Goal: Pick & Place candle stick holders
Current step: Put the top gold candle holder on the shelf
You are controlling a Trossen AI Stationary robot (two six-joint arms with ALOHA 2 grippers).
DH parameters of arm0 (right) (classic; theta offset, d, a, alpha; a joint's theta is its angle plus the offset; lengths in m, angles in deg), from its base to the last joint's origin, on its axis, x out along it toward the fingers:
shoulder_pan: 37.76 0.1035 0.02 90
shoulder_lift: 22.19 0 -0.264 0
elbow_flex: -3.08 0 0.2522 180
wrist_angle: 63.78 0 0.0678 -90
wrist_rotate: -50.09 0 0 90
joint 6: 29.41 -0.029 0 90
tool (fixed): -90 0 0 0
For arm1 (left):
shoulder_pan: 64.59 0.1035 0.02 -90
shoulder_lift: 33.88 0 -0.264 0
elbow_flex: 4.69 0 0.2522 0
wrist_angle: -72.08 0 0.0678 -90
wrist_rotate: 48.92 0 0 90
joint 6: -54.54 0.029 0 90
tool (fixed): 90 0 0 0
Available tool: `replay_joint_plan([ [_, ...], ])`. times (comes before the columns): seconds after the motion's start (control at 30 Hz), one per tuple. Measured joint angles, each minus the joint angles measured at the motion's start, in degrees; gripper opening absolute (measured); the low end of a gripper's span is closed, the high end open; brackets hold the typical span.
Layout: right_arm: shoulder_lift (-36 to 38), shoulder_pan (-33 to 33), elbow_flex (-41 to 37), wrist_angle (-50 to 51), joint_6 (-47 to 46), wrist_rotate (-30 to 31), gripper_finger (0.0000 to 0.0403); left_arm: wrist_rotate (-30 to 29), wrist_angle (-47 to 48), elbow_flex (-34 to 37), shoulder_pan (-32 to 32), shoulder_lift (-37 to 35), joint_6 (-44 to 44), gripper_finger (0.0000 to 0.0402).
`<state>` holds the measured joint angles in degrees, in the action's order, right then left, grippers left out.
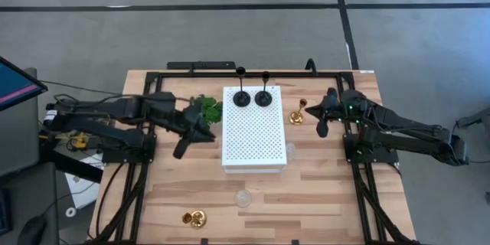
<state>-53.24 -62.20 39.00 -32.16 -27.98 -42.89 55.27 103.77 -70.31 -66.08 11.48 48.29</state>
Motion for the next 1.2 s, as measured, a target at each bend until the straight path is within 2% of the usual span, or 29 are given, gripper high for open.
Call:
replay_joint_plan([
  [0.1,-0.02,0.00,0.52,2.97,-0.77,-0.05,0.0000,-3.65,0.05,1.91,-2.19,-0.65,0.02,0.0009],
  [0.2,0.00,0.00,1.68,4.70,-1.99,-0.13,0.0000,-7.42,0.24,3.14,-3.79,-2.35,-0.49,0.0006],
  [0.43,0.02,0.07,2.77,5.76,-1.97,-0.17,0.0000,-7.73,2.35,5.74,-7.55,-11.87,1.67,0.0007],
  [0.63,0.00,0.07,2.77,5.71,-2.23,-0.17,0.0000,-8.61,2.07,14.06,-9.19,-21.23,5.34,0.0007],
  [0.93,0.00,0.07,2.77,5.71,-2.99,-0.17,0.0000,-8.83,-6.54,29.72,-9.17,-28.72,4.68,0.0007],
  [1.2,0.00,0.07,2.70,7.50,-5.98,-0.19,0.0000,-8.82,-15.01,36.01,-9.17,-28.78,4.69,0.0007],
])
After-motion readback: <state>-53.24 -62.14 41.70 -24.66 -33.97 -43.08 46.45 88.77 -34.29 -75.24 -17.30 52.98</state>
